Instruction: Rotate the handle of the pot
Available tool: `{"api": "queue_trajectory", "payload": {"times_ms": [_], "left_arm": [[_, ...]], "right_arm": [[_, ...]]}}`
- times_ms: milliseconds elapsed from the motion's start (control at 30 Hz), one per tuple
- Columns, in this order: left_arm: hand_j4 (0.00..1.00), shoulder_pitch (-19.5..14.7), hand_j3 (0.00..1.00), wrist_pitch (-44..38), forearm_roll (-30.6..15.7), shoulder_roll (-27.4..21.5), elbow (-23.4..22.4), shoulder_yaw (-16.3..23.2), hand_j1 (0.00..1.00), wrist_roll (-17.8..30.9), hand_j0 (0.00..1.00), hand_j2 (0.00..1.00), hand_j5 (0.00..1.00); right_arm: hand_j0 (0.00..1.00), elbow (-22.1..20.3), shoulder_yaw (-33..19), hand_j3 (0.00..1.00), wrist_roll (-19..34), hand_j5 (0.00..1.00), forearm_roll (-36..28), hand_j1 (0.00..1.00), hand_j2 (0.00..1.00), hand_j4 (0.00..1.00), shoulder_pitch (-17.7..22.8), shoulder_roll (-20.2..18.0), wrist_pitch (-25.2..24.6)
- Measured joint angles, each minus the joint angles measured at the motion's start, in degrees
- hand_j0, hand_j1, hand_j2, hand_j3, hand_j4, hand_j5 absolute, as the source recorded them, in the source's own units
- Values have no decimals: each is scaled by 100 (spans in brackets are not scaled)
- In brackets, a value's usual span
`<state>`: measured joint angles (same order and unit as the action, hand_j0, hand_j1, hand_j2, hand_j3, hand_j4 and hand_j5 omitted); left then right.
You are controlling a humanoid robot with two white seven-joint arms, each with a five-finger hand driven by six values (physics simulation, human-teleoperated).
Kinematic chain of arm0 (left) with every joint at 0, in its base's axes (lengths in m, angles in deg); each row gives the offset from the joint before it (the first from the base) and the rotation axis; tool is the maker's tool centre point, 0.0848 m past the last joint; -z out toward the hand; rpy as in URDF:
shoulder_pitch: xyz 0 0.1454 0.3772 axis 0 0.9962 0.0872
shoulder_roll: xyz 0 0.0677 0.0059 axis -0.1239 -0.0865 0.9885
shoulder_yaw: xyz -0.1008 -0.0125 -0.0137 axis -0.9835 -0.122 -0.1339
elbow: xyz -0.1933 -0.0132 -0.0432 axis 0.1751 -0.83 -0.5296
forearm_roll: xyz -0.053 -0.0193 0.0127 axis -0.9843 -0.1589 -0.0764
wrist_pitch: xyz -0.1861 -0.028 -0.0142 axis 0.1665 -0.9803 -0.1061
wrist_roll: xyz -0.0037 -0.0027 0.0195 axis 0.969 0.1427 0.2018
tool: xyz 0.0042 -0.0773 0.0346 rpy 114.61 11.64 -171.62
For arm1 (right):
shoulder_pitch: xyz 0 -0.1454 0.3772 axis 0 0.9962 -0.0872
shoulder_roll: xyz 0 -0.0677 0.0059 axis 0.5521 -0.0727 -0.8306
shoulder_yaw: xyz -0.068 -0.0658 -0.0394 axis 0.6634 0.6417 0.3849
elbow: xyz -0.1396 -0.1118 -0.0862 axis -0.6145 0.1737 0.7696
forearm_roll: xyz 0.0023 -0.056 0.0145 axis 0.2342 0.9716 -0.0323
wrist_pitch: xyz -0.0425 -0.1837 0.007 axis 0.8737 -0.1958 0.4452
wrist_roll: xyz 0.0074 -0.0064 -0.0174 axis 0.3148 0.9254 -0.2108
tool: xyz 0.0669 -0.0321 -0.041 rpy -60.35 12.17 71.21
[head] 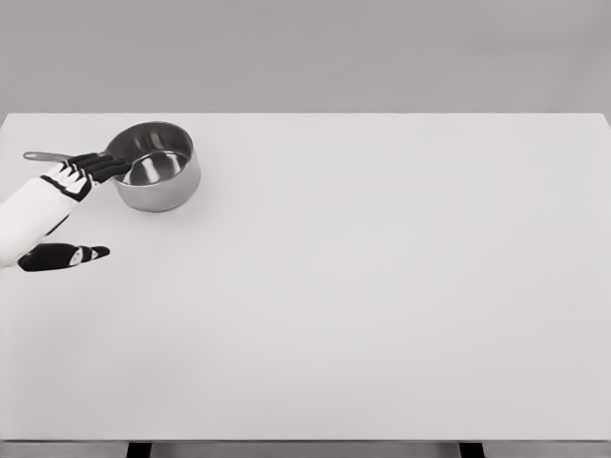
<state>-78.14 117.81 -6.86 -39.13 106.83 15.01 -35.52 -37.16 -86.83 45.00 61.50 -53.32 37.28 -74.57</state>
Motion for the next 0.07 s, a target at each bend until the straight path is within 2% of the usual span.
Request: {"api": "queue_trajectory", "payload": {"times_ms": [67], "left_arm": [[100, 0, 100, 0, 0, 15, 15, 4, 100, 14, 100, 100, 100]], "right_arm": [[100, 0, 0, 100, 0, 100, 0, 100, 100, 100, 0, 0, 1]]}}
